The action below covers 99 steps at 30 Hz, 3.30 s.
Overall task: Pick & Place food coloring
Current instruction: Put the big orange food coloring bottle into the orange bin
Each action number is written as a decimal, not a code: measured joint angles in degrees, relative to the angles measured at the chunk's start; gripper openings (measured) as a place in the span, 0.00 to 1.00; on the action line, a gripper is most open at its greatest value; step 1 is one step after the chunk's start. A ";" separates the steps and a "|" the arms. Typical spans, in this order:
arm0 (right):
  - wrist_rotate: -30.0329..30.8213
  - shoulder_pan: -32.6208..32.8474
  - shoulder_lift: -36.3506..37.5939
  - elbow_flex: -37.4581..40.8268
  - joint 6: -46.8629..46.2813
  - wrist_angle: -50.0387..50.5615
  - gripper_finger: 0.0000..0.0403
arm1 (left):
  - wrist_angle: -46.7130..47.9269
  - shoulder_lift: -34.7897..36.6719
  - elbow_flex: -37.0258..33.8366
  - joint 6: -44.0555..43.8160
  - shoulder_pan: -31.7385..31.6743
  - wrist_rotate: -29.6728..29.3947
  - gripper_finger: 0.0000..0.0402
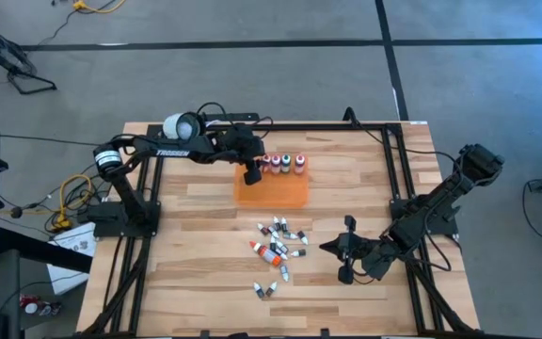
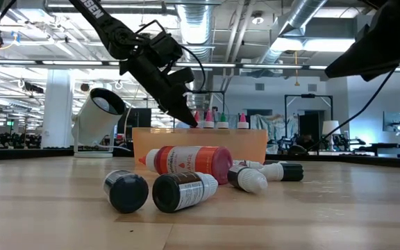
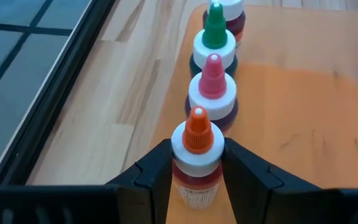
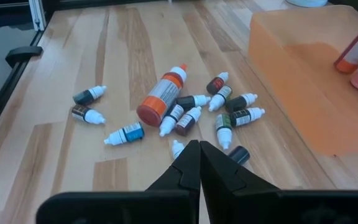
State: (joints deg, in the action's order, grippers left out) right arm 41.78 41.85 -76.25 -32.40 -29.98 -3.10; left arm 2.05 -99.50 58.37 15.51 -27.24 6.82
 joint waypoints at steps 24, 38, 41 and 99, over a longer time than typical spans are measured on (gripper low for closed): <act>0.00 0.00 0.00 -0.02 -0.02 0.09 0.00 | -1.82 -0.11 -0.09 -1.79 -0.02 0.64 0.30; 0.00 0.00 0.00 -0.07 -0.02 0.66 0.00 | -2.34 -0.11 -0.09 -2.34 -0.04 3.03 0.30; 0.00 0.00 0.00 -0.07 -0.02 0.66 0.00 | -2.90 -0.13 -0.13 -2.67 -0.02 3.05 0.30; 0.02 0.00 0.00 -0.07 -0.09 0.64 0.00 | 4.23 0.11 -0.44 12.90 -0.46 2.34 0.35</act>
State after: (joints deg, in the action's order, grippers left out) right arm 41.80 41.85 -76.25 -32.47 -30.06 -2.46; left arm 6.28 -99.39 57.93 28.41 -27.71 9.16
